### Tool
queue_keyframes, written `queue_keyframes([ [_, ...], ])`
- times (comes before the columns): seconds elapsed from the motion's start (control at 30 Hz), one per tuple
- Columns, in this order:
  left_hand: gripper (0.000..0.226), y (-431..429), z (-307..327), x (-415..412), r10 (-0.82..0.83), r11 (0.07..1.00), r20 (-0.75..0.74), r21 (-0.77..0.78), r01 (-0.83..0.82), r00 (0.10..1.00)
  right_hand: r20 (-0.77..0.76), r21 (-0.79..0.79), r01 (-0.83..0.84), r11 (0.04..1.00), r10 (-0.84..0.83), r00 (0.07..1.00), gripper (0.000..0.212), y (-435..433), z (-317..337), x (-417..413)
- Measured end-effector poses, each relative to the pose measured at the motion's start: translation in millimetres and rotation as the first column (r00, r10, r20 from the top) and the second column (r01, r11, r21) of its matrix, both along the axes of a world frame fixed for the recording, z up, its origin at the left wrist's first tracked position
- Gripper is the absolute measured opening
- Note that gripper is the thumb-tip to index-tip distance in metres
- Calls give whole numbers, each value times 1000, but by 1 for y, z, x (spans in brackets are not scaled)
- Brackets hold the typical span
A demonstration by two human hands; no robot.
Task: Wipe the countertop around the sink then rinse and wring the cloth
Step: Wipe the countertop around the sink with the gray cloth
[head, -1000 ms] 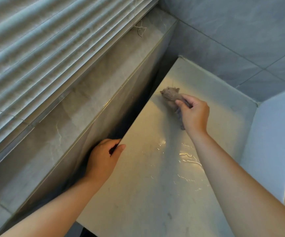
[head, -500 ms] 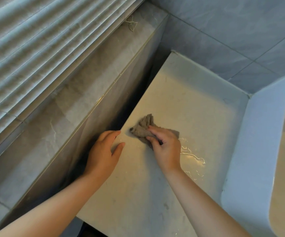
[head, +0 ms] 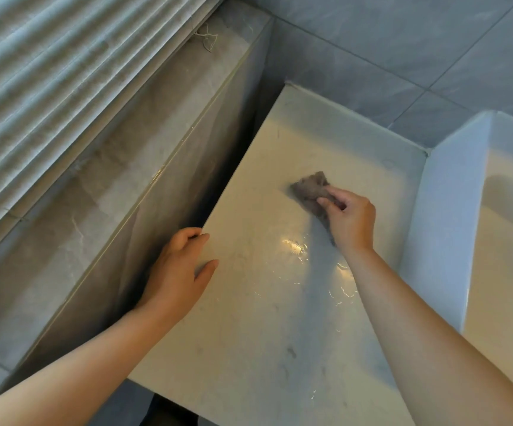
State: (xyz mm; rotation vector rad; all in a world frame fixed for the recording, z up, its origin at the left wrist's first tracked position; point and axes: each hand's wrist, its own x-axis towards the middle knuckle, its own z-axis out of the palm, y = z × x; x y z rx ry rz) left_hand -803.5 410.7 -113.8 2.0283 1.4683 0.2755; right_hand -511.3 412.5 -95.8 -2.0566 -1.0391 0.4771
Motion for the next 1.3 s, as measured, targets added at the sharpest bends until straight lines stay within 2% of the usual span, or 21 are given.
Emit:
queue_keyframes([
  [0.3,51,-1,7,4,-13,1000,-35,7,13,999,38,13,-124,992,123,992,29,-65,-21,-48],
  [0.37,50,-3,11,5,-34,999,-28,18,34,999,-50,-44,-140,989,137,989,28,-76,-13,-56],
  [0.43,50,-3,15,7,-58,997,-20,39,59,998,-233,-95,-134,986,108,966,25,-79,2,-57],
  [0.5,50,-2,24,10,-88,995,1,40,88,996,-422,-70,-115,991,75,903,23,-80,20,-55],
  [0.57,49,-1,36,13,-119,992,69,38,117,990,-595,-9,-78,997,57,802,21,-81,41,-54],
  [0.6,47,-1,44,16,-107,994,130,7,107,986,-680,4,-47,999,37,732,20,-83,51,-53],
  [0.67,41,-1,62,25,-7,988,269,-148,49,963,-807,-43,-7,999,-31,589,17,-84,70,-53],
  [0.77,37,3,79,38,153,915,384,-403,16,910,-894,-130,-40,991,-100,438,20,-84,94,-55],
  [0.87,55,7,94,53,218,809,454,-579,101,864,-934,-116,-108,987,-71,351,33,-79,109,-57],
  [0.97,49,6,112,66,326,664,505,-724,187,799,-966,-88,-101,991,-60,252,43,-78,123,-59],
  [1.07,44,6,118,72,430,617,508,-769,168,746,-966,-56,-123,991,-23,257,44,-81,130,-56],
  [1.17,22,8,120,74,522,582,503,-800,143,689,-951,-48,-146,988,-1,309,41,-84,130,-53],
  [1.23,27,8,124,76,533,554,502,-815,169,681,-937,-69,-114,991,-25,350,34,-88,127,-50],
  [1.3,43,6,127,78,488,558,497,-810,182,717,-918,-67,-91,994,-26,395,26,-90,126,-51],
])
